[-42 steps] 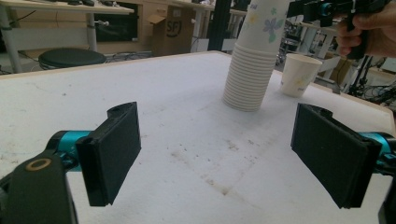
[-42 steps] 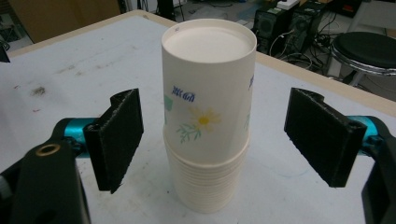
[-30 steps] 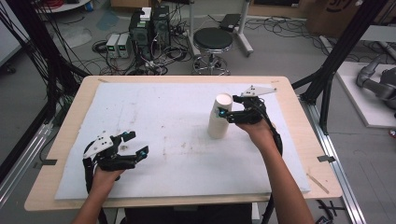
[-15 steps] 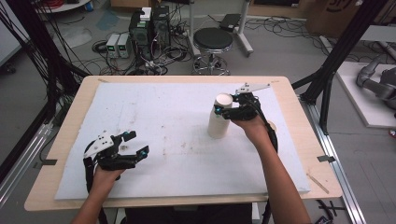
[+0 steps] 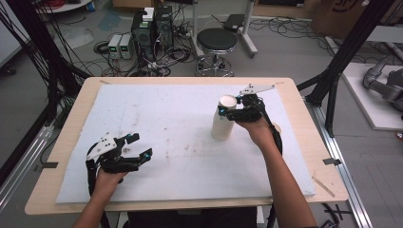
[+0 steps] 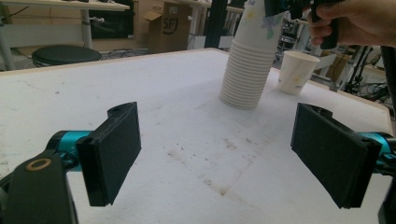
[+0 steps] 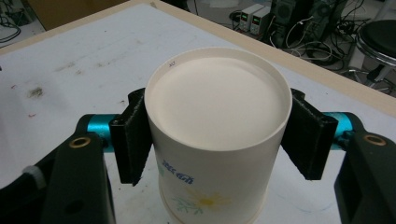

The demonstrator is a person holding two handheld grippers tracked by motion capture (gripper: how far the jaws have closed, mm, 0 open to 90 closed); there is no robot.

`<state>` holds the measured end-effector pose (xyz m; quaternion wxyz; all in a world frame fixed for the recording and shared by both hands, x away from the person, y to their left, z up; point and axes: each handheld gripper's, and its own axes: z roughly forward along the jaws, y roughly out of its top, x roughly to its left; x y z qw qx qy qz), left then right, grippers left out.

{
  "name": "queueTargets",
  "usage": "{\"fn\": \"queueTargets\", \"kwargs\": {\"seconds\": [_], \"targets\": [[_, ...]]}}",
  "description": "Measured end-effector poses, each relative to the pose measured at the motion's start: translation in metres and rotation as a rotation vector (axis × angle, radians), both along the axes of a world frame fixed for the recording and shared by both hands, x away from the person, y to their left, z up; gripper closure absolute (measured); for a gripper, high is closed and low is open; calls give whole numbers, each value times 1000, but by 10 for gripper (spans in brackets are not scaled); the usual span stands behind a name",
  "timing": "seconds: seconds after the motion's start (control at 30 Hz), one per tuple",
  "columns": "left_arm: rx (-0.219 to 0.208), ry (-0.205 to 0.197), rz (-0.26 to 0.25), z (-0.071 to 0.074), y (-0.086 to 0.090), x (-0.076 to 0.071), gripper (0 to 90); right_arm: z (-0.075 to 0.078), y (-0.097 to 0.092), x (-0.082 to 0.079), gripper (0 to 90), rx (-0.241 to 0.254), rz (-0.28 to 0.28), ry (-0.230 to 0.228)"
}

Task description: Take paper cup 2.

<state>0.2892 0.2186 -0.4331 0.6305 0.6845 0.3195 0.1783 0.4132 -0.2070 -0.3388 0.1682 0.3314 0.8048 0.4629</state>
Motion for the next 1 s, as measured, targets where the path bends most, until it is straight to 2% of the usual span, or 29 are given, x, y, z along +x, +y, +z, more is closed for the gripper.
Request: {"fn": "queueTargets", "kwargs": {"seconds": [0.2,0.47,0.77,1.0], "targets": [[-1,1,-1,0,0,0,160,6,2,1,330,-9,6,-8],[0,2,-2,0,0,0,160,10,0,0,331,11,1,-12],[-2,2,-4,0,-1,0,160,35,-4,-5,336,49,3,-53],[-3,0,-5,1,-1,-1,161,48,-5,-10,338,52,-1,-82]]}}
